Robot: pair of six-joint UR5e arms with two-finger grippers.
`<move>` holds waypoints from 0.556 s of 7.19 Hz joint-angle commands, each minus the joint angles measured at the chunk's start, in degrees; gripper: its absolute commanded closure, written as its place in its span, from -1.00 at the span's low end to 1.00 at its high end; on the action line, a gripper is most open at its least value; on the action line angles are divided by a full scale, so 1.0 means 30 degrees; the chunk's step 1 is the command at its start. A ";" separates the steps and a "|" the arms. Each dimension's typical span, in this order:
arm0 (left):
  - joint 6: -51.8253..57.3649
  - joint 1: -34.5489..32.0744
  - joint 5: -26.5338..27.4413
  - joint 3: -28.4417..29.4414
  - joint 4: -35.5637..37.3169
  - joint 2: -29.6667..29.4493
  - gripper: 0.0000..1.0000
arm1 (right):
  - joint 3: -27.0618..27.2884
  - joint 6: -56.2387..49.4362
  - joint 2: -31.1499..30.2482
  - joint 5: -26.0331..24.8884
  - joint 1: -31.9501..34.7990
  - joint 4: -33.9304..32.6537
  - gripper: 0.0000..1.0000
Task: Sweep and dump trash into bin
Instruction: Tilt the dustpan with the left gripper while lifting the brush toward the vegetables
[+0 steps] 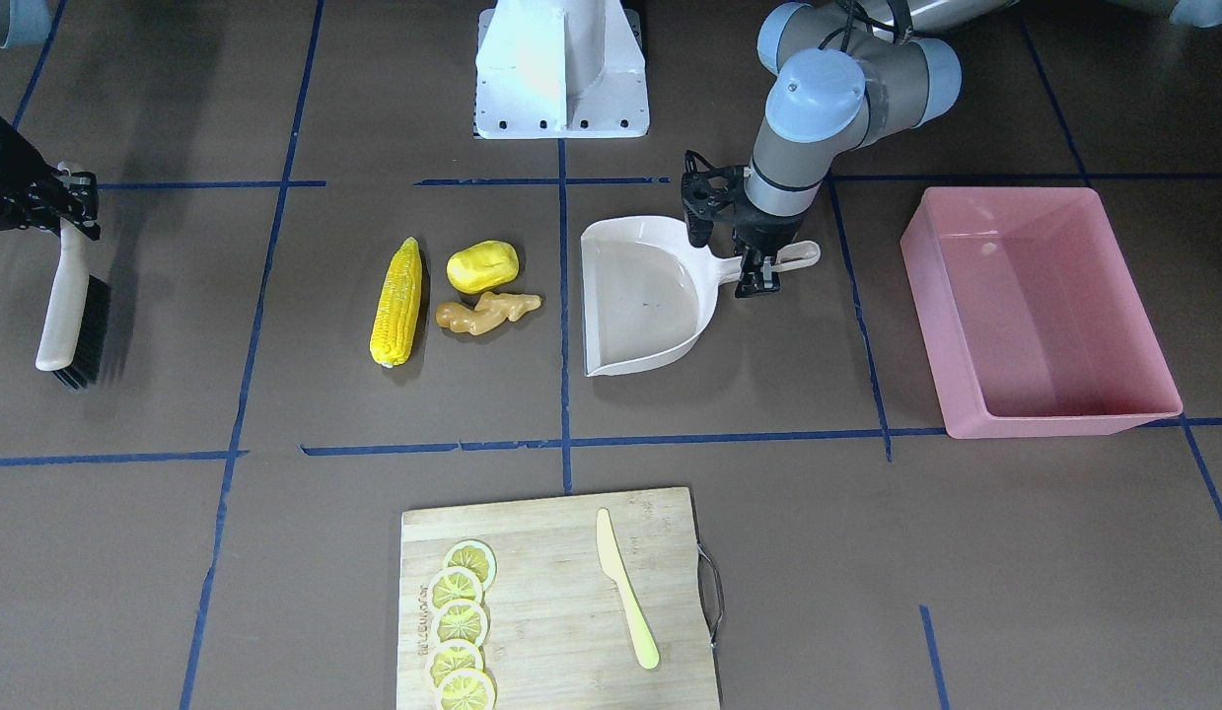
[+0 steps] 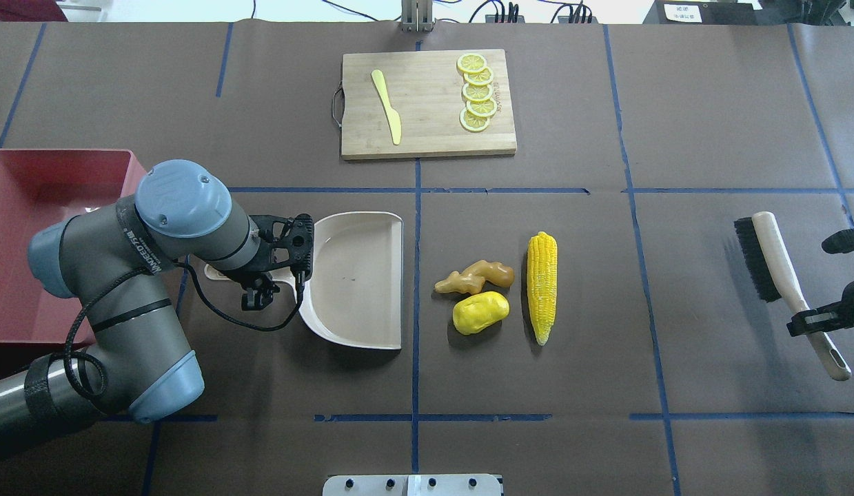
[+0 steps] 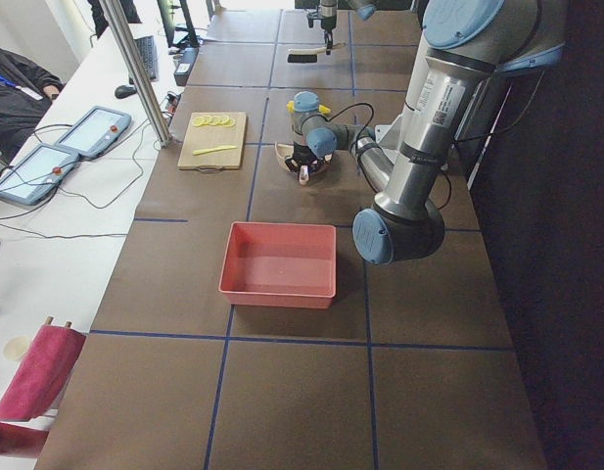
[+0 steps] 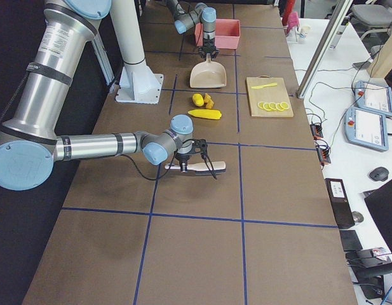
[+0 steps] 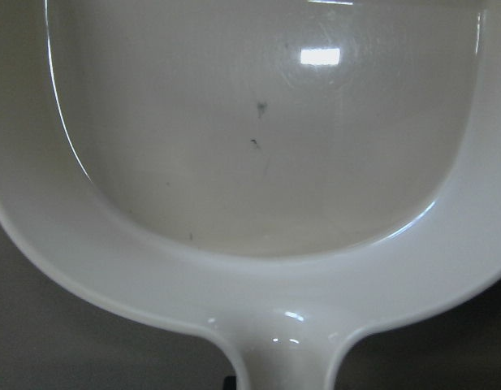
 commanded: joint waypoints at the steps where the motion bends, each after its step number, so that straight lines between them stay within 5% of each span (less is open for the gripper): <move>1: 0.0062 0.0142 0.0050 0.0316 0.0436 -0.0393 0.97 | 0.0483 0.0216 0.0056 0.0129 -0.0332 -0.0102 1.00; 4: 0.0062 0.0318 0.0050 0.0317 0.0437 -0.0394 0.97 | 0.0925 0.5131 0.1751 -0.0511 -0.3228 -0.0132 1.00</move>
